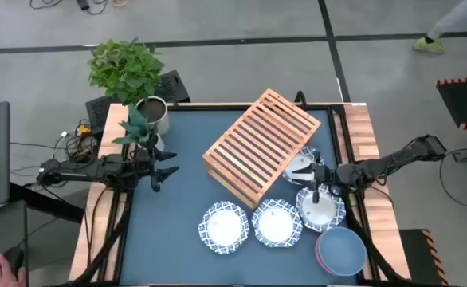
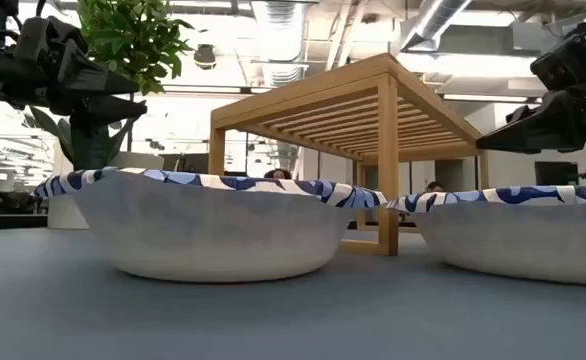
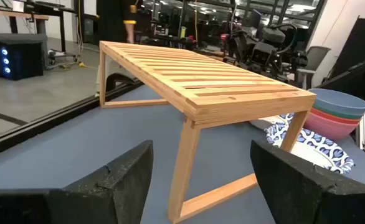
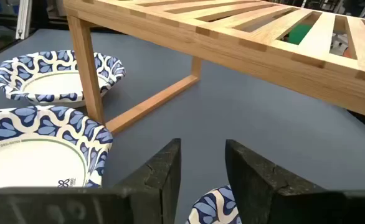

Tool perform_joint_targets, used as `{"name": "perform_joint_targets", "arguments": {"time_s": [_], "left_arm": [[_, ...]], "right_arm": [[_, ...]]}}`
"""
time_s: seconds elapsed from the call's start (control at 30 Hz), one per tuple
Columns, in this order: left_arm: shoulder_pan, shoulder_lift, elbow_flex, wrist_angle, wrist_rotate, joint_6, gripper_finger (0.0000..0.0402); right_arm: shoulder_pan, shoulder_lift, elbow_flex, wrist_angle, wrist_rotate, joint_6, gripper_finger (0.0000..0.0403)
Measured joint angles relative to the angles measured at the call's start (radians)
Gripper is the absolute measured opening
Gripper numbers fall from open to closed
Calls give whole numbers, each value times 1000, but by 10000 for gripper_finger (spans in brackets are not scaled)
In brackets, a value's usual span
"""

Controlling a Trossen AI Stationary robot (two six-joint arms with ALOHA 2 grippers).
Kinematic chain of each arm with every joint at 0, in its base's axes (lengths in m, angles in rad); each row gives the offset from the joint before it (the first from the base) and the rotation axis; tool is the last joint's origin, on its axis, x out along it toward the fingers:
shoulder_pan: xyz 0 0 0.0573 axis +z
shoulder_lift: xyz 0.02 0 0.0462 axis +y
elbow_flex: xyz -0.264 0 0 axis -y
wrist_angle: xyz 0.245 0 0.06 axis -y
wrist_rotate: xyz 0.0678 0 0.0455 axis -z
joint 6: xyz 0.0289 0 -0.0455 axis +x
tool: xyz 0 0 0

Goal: Place and stack bowls onto a shelf
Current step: Put the top white and blue patterned bowl on the shelf

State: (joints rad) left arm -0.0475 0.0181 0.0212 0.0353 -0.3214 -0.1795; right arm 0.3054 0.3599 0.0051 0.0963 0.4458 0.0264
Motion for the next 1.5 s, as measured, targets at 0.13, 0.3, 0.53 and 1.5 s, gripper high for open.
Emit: {"name": "perform_joint_targets", "arguments": {"time_s": [0.13, 0.3, 0.53, 1.5], "left_arm": [[0, -6, 0, 0, 0, 0, 253], [0, -15, 0, 0, 0, 0, 253], [0, -14, 0, 0, 0, 0, 253], [-33, -12, 0, 3, -25, 0, 253]], "right_arm": [[0, 0, 0, 0, 0, 0, 150], [0, 0, 0, 0, 0, 0, 150], [0, 0, 0, 0, 0, 0, 150], [0, 0, 0, -5, 0, 0, 150]]}}
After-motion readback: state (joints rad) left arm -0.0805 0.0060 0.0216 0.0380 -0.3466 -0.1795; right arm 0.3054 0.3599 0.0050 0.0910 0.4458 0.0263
